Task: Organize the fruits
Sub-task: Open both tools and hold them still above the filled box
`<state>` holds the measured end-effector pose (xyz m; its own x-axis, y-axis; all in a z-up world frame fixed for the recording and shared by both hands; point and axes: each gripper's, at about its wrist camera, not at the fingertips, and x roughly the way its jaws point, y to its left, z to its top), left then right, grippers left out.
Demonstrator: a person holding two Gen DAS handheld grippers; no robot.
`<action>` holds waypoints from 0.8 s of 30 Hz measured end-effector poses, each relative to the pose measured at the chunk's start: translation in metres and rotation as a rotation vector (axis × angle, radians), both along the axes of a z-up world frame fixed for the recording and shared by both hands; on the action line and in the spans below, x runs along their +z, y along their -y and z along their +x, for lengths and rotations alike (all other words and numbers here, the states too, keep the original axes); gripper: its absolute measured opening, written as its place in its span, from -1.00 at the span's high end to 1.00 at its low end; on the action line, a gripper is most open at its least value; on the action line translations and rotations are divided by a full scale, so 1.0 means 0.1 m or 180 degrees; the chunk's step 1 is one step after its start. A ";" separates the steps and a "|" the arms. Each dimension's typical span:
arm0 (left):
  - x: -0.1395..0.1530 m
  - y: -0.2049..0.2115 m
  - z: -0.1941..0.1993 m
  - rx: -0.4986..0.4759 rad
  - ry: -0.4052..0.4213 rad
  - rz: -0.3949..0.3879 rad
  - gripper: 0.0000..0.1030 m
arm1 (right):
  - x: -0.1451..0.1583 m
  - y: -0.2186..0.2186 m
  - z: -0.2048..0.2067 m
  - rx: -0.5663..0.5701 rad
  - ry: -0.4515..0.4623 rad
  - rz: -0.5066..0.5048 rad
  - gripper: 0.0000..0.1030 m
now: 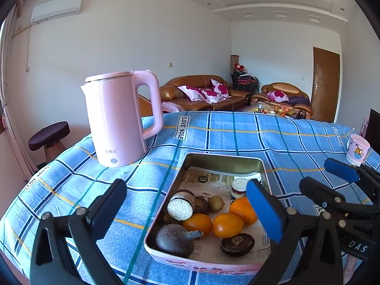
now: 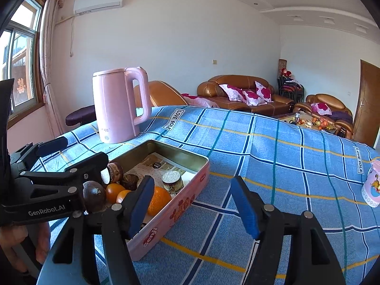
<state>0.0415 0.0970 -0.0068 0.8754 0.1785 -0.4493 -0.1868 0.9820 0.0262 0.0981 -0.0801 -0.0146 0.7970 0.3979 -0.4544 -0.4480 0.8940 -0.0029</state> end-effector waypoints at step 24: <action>0.04 0.03 -0.05 0.0014 0.0028 0.0028 -0.99 | 0.12 0.18 -0.14 -0.0091 0.0149 0.0129 -0.44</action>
<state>0.0363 0.0941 -0.0031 0.8785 0.1863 -0.4400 -0.1914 0.9809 0.0331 0.0837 -0.0976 -0.0027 0.8283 0.3921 -0.4003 -0.4225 0.9063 0.0133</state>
